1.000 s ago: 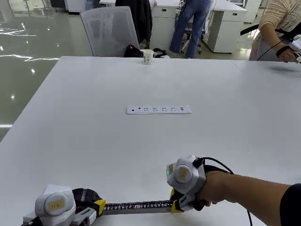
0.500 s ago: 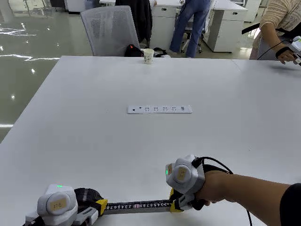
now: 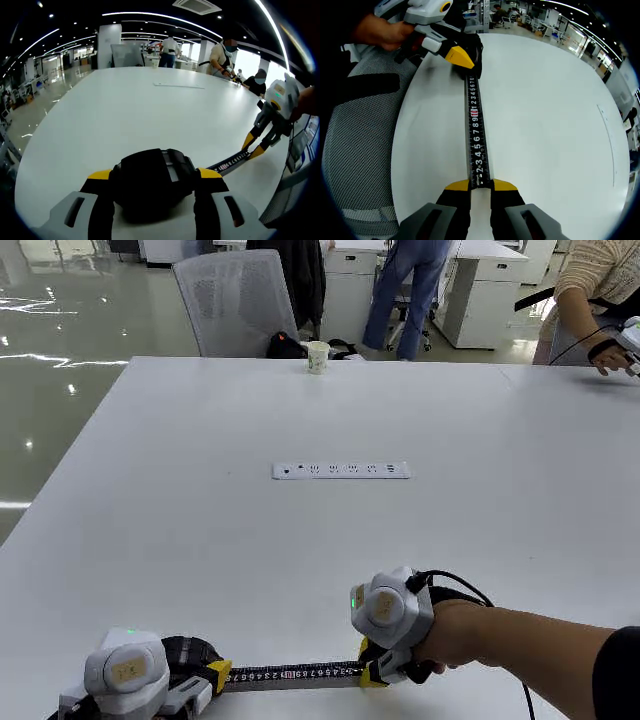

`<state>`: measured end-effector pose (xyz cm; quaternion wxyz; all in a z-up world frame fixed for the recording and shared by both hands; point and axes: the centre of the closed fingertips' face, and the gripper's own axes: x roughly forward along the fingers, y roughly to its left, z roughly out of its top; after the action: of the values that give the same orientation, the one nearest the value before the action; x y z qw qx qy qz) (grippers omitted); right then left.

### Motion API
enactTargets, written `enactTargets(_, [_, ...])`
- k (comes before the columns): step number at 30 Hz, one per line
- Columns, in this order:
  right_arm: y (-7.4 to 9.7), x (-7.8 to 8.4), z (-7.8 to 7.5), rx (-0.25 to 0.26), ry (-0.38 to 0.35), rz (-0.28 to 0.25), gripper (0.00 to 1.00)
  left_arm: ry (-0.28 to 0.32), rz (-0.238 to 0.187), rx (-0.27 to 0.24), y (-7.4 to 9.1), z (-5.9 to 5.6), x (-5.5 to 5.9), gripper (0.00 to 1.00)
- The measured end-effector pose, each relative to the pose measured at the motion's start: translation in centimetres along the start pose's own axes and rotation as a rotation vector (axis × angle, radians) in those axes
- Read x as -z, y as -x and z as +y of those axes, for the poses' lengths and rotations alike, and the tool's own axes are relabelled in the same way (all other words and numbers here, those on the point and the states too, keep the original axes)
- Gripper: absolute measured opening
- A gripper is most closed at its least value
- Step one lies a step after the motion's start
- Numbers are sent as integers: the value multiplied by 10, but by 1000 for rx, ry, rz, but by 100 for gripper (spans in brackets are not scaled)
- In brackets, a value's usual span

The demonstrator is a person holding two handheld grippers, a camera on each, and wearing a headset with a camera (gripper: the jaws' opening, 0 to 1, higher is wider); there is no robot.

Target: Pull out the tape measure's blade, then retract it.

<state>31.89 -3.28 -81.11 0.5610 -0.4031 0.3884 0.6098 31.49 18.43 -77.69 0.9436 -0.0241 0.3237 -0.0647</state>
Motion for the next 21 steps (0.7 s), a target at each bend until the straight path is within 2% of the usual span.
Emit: enactTargets(21, [-3,-10,0,-6,6,1,11,2,4,4,0,1,0,59])
